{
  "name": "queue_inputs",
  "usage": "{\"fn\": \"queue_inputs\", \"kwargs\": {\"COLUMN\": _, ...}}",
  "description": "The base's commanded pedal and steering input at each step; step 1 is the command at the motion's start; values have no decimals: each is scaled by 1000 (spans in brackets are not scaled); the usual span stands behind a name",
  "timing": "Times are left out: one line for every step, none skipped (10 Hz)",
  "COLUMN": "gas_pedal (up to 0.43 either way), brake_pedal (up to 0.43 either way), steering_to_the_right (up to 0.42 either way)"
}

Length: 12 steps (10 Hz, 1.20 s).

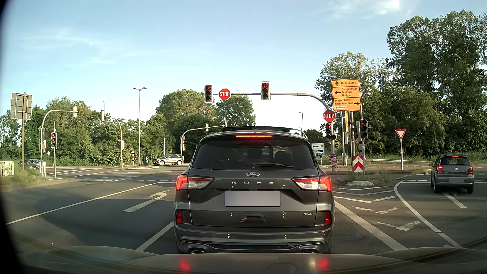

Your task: Follow the waypoints while adhering to traffic rules and regulations

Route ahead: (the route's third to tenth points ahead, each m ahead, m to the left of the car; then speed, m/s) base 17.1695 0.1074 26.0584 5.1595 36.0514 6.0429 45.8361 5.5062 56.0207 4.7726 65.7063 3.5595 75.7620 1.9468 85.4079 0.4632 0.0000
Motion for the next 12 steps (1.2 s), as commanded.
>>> {"fn": "queue_inputs", "kwargs": {"gas_pedal": 0, "brake_pedal": 287, "steering_to_the_right": 3}}
{"fn": "queue_inputs", "kwargs": {"gas_pedal": 0, "brake_pedal": 287, "steering_to_the_right": 3}}
{"fn": "queue_inputs", "kwargs": {"gas_pedal": 0, "brake_pedal": 287, "steering_to_the_right": 3}}
{"fn": "queue_inputs", "kwargs": {"gas_pedal": 0, "brake_pedal": 287, "steering_to_the_right": 3}}
{"fn": "queue_inputs", "kwargs": {"gas_pedal": 0, "brake_pedal": 287, "steering_to_the_right": 3}}
{"fn": "queue_inputs", "kwargs": {"gas_pedal": 0, "brake_pedal": 287, "steering_to_the_right": 3}}
{"fn": "queue_inputs", "kwargs": {"gas_pedal": 0, "brake_pedal": 287, "steering_to_the_right": 3}}
{"fn": "queue_inputs", "kwargs": {"gas_pedal": 0, "brake_pedal": 287, "steering_to_the_right": 4}}
{"fn": "queue_inputs", "kwargs": {"gas_pedal": 0, "brake_pedal": 287, "steering_to_the_right": 5}}
{"fn": "queue_inputs", "kwargs": {"gas_pedal": 0, "brake_pedal": 287, "steering_to_the_right": 6}}
{"fn": "queue_inputs", "kwargs": {"gas_pedal": 0, "brake_pedal": 287, "steering_to_the_right": 6}}
{"fn": "queue_inputs", "kwargs": {"gas_pedal": 0, "brake_pedal": 287, "steering_to_the_right": 5}}
